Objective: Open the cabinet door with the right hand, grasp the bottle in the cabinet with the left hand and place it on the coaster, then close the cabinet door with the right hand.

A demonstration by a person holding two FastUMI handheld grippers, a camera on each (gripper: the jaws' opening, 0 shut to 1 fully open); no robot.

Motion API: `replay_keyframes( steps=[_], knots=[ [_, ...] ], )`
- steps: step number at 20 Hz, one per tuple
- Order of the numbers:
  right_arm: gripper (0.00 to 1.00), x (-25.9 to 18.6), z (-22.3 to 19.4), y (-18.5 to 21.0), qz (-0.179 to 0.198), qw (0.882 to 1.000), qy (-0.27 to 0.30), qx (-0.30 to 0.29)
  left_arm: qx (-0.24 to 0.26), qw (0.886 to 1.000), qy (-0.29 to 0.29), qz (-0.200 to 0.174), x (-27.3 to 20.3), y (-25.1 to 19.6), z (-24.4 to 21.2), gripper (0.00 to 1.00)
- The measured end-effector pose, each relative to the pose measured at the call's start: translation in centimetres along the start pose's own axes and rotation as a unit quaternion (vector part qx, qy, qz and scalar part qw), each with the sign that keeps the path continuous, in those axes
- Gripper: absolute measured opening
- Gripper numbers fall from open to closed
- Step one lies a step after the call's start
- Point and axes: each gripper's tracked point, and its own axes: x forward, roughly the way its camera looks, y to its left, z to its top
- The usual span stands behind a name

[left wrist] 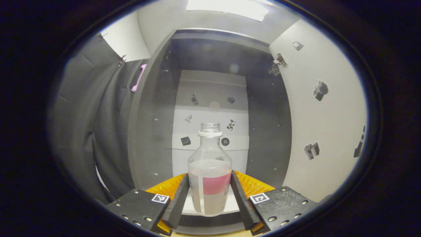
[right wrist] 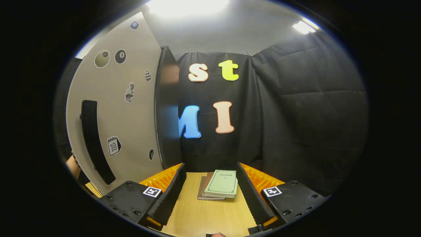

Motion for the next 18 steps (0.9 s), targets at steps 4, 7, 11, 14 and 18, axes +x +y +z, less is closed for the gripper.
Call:
replay_keyframes(
  steps=[4, 7, 11, 14, 18],
  knots=[
    [0.92, 0.7, -0.2, -0.1, 0.001, 1.000, -0.003, 0.025, 0.012, 1.000, 0.002, 0.020, -4.7, 2.7, -1.3, 0.74],
    [0.92, 1.0, -0.1, -0.4, -0.001, 0.999, -0.005, 0.043, 0.030, 0.999, 0.008, 0.038, -7.6, 4.7, -3.0, 0.71],
    [0.92, 1.2, 0.3, -0.7, -0.011, 0.999, -0.017, 0.039, 0.012, 0.998, 0.034, 0.055, -10.8, 6.9, -6.8, 0.72],
    [0.92, 1.2, 0.3, -0.3, -0.010, 0.999, -0.021, 0.032, 0.008, 0.996, 0.048, 0.076, -13.3, 9.2, -9.8, 0.72],
    [0.92, 1.2, 0.1, 0.3, -0.005, 0.999, -0.015, 0.039, 0.005, 0.993, 0.060, 0.097, -16.3, 11.9, -13.0, 0.72]
  ],
)
